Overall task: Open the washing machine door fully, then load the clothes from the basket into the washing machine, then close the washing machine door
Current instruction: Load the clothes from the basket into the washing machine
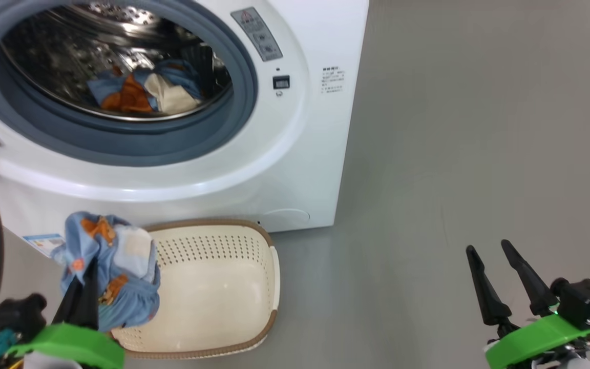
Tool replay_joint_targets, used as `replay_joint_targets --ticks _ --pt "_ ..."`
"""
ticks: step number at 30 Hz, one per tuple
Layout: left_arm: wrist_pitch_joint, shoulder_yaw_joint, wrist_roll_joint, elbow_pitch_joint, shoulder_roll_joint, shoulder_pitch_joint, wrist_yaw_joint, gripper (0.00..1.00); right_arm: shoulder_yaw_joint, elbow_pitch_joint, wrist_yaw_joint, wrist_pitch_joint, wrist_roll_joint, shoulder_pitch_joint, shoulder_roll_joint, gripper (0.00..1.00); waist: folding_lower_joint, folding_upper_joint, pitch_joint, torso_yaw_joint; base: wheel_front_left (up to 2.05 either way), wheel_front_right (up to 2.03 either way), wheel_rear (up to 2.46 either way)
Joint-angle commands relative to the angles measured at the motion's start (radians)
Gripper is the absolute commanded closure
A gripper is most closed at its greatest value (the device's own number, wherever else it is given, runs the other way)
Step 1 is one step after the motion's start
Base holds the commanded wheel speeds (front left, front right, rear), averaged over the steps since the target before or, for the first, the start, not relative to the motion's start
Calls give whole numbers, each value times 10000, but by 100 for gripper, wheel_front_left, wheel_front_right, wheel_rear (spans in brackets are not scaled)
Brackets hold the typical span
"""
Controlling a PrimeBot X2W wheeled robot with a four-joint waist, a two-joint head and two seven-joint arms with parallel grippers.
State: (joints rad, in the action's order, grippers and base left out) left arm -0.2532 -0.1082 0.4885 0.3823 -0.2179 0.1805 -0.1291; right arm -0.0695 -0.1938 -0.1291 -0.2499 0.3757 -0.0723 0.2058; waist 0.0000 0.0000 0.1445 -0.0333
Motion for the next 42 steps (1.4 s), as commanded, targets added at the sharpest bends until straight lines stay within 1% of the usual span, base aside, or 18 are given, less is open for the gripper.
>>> replay_joint_targets --ticks 1,9,13,17,22,28,33,37,42 --pt "-85 551 -188 -481 -201 -89 -15 100 -93 289 -16 -118 59 153 150 0 0 0 -213 80 0 0 0" --pt "-85 1496 -754 -2002 252 -1508 -15 100 140 377 -16 -118 38 543 115 0 0 0 -364 8 0 0 0" --pt "-85 1710 -915 -2476 452 -1912 -15 100 196 415 -16 -118 34 581 99 0 0 0 -318 -5 0 0 0" --pt "-85 1823 -999 -2771 592 -2060 -15 100 273 457 -16 -118 18 597 66 0 0 0 -214 19 0 0 0" --pt "-85 1781 -980 -2793 598 -1747 -15 100 299 498 -16 -118 -7 454 44 0 0 0 21 14 0 0 0" --pt "-86 1524 -764 -2608 387 -534 -15 100 308 600 -16 -118 -68 67 -78 0 0 0 670 -23 0 0 0" --pt "-86 1374 -524 -2188 60 1058 -15 100 222 659 -16 -118 -108 -327 -213 0 0 0 1383 -144 0 0 0" --pt "-86 1290 -312 -1549 -258 2585 -15 100 110 685 -16 -118 -133 -715 -331 0 0 0 1977 -372 0 0 0" --pt "-86 1154 -152 -252 -679 4442 -15 100 -77 704 -16 -118 -169 -1198 -521 0 0 0 2616 -839 0 0 0"
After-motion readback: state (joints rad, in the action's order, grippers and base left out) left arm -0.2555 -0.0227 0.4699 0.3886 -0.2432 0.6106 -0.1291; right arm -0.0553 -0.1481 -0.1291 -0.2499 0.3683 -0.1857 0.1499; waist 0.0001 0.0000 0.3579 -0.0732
